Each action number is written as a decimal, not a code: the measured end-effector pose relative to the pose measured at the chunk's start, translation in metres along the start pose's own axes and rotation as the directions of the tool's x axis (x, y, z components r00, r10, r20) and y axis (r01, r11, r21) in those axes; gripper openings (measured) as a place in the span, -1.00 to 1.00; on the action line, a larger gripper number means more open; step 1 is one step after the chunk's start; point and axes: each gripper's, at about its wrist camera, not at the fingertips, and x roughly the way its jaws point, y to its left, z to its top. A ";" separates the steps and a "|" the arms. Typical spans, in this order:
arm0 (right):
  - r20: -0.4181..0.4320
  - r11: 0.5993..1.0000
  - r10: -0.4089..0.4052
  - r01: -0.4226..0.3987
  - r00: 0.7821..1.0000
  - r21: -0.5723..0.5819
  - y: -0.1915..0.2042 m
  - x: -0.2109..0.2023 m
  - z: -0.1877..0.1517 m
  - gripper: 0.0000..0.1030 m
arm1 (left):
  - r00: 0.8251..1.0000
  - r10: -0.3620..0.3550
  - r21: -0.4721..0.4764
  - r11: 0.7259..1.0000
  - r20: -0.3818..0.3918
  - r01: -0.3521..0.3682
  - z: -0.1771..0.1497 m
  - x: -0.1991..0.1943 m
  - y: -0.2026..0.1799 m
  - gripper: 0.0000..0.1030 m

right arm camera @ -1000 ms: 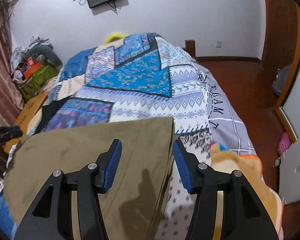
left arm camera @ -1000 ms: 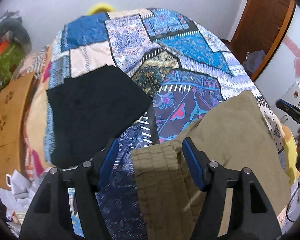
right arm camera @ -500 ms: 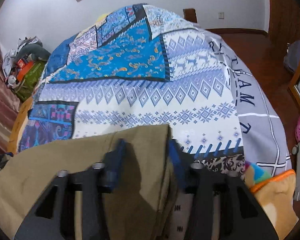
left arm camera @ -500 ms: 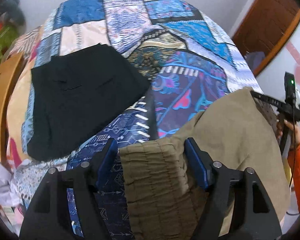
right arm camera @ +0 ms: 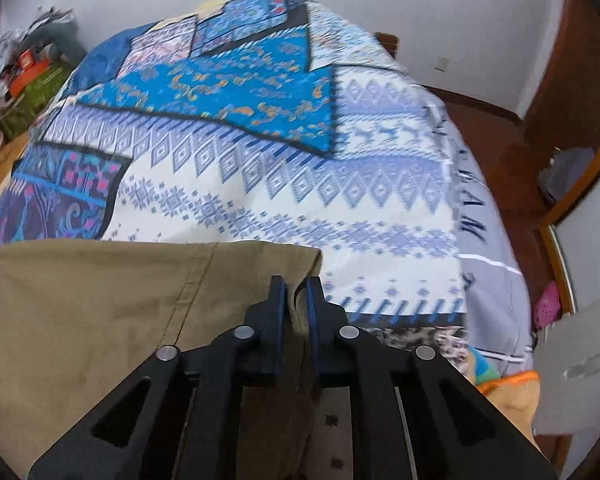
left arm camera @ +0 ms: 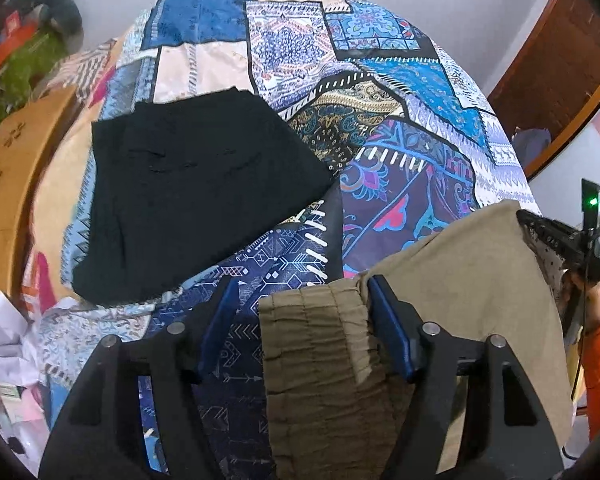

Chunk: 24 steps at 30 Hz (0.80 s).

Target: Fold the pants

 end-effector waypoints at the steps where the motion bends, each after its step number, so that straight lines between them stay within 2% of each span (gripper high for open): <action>1: 0.001 1.000 -0.029 0.029 1.000 -0.001 -0.001 -0.009 0.001 -0.75 | 1.000 0.006 0.002 1.000 0.011 -0.006 0.001 -0.005 -0.001 0.32; 3: 0.013 0.999 -0.029 0.029 0.999 -0.013 0.000 -0.027 0.003 -0.66 | 0.999 0.015 0.005 1.000 0.034 -0.015 0.002 -0.017 -0.001 0.32; 5: 0.045 1.000 -0.004 0.005 0.999 -0.025 0.004 -0.047 0.005 -0.31 | 0.998 0.025 0.017 0.999 0.062 -0.026 0.004 -0.030 -0.002 0.32; 6: 0.064 0.999 0.008 -0.006 0.998 -0.032 0.008 -0.057 0.006 -0.22 | 0.997 0.028 0.024 0.999 0.075 -0.030 0.005 -0.037 -0.002 0.32; 9: 0.124 0.994 0.087 -0.079 0.989 -0.069 0.030 -0.095 0.008 -0.07 | 0.995 0.011 0.047 0.999 0.095 -0.016 0.004 -0.052 -0.005 0.34; 11: 0.130 0.986 0.155 -0.145 0.979 -0.080 0.047 -0.109 0.009 0.08 | 0.995 -0.001 0.076 0.997 0.103 -0.007 0.001 -0.060 -0.008 0.38; 14: 0.131 0.963 0.261 -0.247 0.957 -0.110 0.079 -0.127 0.010 0.16 | 0.994 -0.018 0.129 0.992 0.106 0.004 -0.006 -0.067 -0.016 0.50; 19: 0.057 0.905 0.404 -0.390 0.913 -0.167 0.136 -0.127 0.009 0.17 | 0.997 -0.037 0.188 0.982 0.066 0.024 -0.014 -0.061 -0.029 0.54; 21: 0.023 0.890 0.428 -0.417 0.903 -0.185 0.153 -0.121 0.004 0.21 | 0.998 -0.044 0.194 0.980 0.047 0.034 -0.016 -0.056 -0.033 0.56; 24: -0.047 0.879 0.425 -0.425 0.904 -0.215 0.177 -0.102 -0.003 0.24 | 0.998 -0.069 0.212 0.975 -0.008 0.069 -0.021 -0.043 -0.040 0.58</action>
